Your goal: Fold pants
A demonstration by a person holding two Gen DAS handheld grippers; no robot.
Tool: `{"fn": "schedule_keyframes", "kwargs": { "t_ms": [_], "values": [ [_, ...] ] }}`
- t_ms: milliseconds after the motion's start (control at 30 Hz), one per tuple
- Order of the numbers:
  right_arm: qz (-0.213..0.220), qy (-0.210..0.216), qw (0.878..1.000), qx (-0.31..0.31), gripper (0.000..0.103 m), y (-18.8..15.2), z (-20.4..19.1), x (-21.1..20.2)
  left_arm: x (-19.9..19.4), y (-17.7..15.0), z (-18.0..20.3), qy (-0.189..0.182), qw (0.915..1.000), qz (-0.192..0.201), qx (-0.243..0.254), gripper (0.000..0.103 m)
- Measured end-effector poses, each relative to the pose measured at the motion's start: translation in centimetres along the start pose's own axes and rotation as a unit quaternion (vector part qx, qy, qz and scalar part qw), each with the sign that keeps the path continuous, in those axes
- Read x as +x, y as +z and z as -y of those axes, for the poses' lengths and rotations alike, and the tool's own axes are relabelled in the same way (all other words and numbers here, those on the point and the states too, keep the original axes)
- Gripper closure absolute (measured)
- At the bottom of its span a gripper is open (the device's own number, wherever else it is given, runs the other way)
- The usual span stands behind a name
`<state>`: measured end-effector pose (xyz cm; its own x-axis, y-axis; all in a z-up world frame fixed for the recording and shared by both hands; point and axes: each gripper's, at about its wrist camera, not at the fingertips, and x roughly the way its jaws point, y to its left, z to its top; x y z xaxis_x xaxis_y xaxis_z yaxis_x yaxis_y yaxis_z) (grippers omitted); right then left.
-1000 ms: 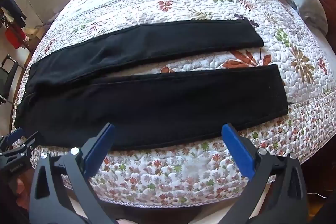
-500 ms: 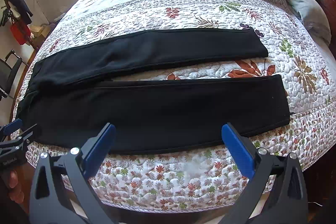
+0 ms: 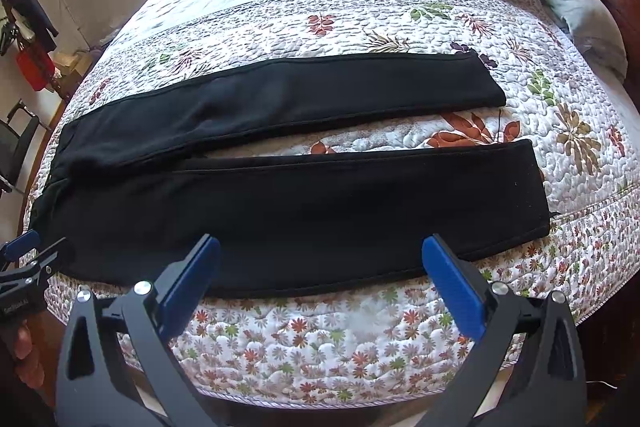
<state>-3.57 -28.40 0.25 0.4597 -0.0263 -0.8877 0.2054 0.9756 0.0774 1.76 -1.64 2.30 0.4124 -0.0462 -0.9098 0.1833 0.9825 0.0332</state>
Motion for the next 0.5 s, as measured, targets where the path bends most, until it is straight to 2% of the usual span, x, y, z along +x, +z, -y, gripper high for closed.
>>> {"fn": "schedule_keyframes", "kwargs": {
  "t_ms": [500],
  "values": [
    [0.001,-0.002,1.0,-0.001,0.003,0.09,0.22,0.1,0.08,-0.11,-0.5,0.001,1.0,-0.001,0.0,0.004]
  ]
}}
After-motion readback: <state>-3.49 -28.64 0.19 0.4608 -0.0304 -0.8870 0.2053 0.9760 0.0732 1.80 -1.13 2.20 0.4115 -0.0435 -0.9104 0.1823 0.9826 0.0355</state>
